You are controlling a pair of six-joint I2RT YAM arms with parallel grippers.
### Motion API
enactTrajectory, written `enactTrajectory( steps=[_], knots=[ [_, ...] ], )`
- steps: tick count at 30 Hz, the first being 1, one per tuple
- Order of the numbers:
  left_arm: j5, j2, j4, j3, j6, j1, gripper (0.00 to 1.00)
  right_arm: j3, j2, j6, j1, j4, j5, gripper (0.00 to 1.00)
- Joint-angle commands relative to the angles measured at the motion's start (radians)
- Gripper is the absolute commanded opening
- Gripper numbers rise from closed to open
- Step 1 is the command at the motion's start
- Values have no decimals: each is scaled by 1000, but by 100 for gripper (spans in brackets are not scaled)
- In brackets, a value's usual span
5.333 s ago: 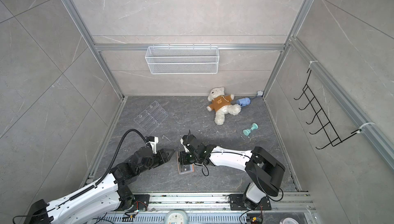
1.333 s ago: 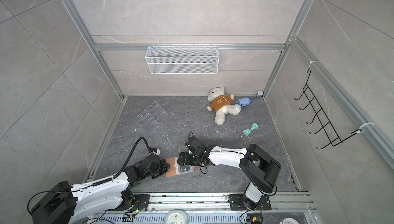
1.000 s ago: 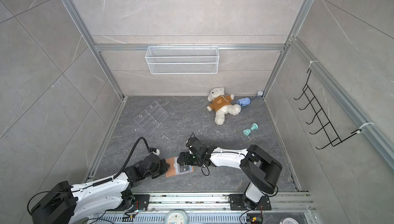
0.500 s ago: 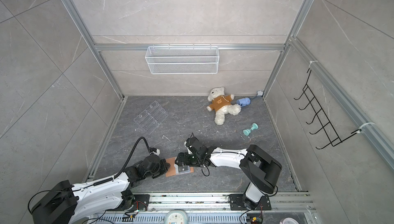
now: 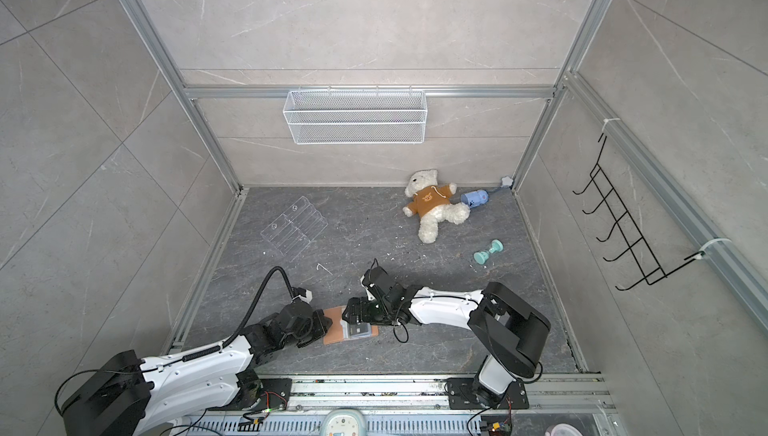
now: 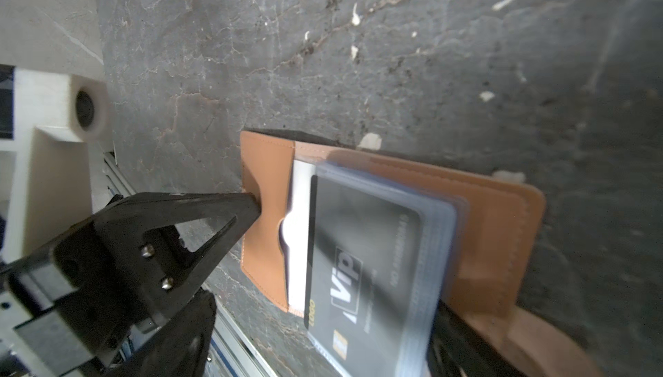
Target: Take the credit cards out of the card holder
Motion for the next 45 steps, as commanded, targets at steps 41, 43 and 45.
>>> enactTrajectory(
  steps=[41,43,45],
  knots=[
    [-3,42,-12,1,9,-40,0,-38,-4,90,-4,201,-102,88],
    [-4,42,-9,2,9,-40,0,-32,-4,87,-4,187,-99,88],
    [-5,43,-8,5,9,-43,0,-29,-3,87,-4,182,-100,88]
  ],
)
